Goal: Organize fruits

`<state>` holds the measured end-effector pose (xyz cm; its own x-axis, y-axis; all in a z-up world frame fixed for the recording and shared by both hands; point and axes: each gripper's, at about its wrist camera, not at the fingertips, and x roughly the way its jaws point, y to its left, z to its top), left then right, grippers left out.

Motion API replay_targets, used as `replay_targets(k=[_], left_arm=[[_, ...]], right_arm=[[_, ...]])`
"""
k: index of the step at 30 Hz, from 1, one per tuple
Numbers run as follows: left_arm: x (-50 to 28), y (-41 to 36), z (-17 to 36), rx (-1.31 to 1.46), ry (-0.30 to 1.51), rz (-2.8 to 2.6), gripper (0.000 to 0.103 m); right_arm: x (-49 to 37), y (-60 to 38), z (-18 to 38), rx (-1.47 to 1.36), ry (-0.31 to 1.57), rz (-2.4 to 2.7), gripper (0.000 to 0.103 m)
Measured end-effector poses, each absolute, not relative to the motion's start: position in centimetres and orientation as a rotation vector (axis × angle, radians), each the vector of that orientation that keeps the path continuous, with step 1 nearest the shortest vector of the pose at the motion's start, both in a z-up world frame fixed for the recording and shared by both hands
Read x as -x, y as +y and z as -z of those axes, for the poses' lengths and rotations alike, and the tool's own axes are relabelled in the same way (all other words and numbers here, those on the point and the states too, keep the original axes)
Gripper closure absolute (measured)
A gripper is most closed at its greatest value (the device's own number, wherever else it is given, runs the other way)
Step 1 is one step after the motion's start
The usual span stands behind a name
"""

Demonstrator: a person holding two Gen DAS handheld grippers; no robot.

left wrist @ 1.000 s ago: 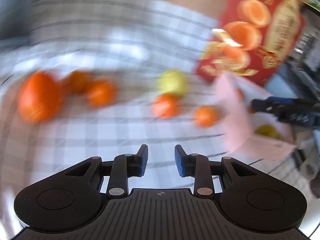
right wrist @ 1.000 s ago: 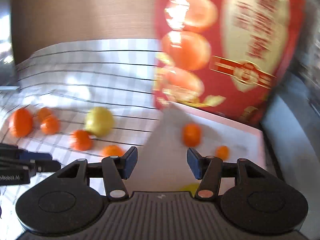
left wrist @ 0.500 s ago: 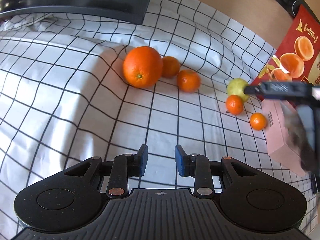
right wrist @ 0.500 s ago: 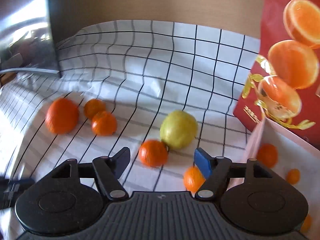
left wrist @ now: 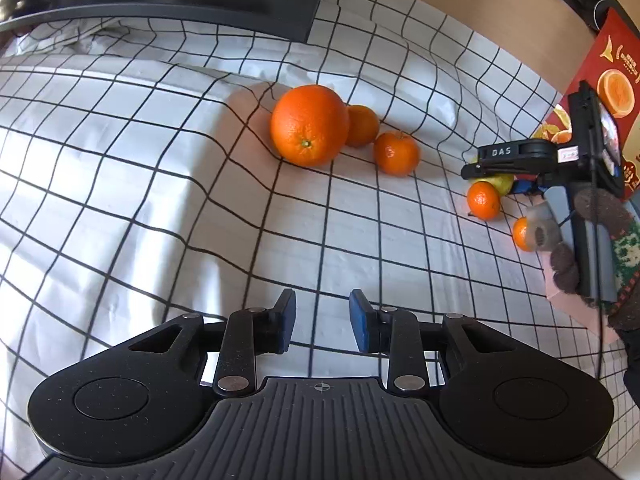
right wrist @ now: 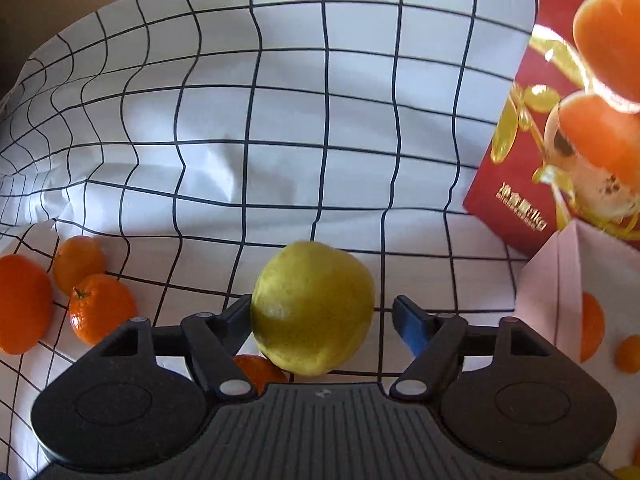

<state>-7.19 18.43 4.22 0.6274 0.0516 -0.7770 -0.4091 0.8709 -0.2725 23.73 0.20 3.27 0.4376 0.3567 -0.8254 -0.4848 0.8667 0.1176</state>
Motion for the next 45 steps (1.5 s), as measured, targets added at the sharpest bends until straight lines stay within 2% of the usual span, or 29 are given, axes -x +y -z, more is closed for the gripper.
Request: replay_targets(k=[1, 9, 16, 26, 30, 41, 45], left_arm=[[7.1, 18.5, -4.2, 0.451, 0.863, -0.274, 0.07], [5.8, 17.3, -3.2, 0.425, 0.905, -0.221, 0.07], [3.7, 15.5, -3.8, 0.382, 0.902, -0.168, 0.07], [1.1, 11.4, -4.2, 0.308, 0.896, -0.043, 0.07], [0.3, 9.2, -3.8, 0.296, 0.9, 0.004, 0.07], [-1.2, 5.1, -3.5, 0.196, 0.925, 0.097, 0.07], [-2.1, 5.4, -3.4, 0.183, 0.928, 0.081, 0.07]], right_arm=[[-23.6, 0.3, -3.4, 0.146, 0.991, -0.53, 0.041], [-21.2, -0.5, -7.2, 0.121, 0.901, -0.645, 0.042], [-13.6, -3.5, -10.7, 0.107, 0.807, -0.786, 0.042], [-4.6, -11.9, -6.2, 0.127, 0.87, -0.677, 0.042], [-3.4, -14.6, -4.3, 0.097, 0.908, -0.592, 0.042], [-2.3, -17.9, -2.7, 0.094, 0.826, -0.506, 0.042], [-1.7, -18.1, -2.0, 0.088, 0.792, -0.484, 0.03]])
